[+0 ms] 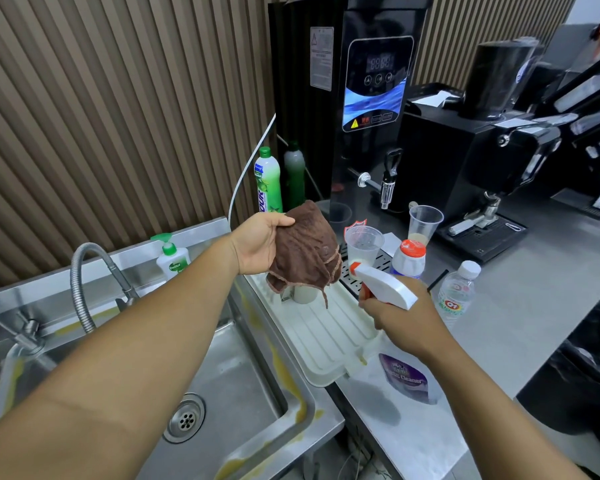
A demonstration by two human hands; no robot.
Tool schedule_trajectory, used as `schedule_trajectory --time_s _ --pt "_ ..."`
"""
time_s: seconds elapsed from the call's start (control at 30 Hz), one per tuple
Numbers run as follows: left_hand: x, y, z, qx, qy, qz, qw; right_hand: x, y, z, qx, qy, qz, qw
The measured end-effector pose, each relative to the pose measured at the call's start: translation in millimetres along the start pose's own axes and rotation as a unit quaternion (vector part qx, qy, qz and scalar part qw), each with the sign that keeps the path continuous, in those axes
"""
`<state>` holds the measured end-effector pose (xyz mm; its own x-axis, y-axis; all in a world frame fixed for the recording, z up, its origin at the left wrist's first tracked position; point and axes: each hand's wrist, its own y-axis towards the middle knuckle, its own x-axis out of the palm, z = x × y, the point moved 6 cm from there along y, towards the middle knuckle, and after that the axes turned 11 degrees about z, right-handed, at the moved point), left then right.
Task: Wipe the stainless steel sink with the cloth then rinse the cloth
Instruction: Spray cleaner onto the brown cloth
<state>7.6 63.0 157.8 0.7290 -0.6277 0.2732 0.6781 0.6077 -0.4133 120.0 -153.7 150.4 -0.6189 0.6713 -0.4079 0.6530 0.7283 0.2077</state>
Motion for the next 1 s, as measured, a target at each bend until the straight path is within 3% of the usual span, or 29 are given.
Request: schedule_trajectory --time_s 0.27,0.63,1.0 --pt "2 3 1 0.004 -0.010 0.005 1.000 19 -3 -2 -0.035 -0.045 -0.032 0.998" --pt "0 2 -6 0.003 -0.001 -0.004 1.000 -6 18 -12 -0.007 0.009 0.089 0.996" --pt "3 5 -3 0.018 -0.009 0.000 1.000 14 7 -11 -0.019 0.000 0.024 1.000"
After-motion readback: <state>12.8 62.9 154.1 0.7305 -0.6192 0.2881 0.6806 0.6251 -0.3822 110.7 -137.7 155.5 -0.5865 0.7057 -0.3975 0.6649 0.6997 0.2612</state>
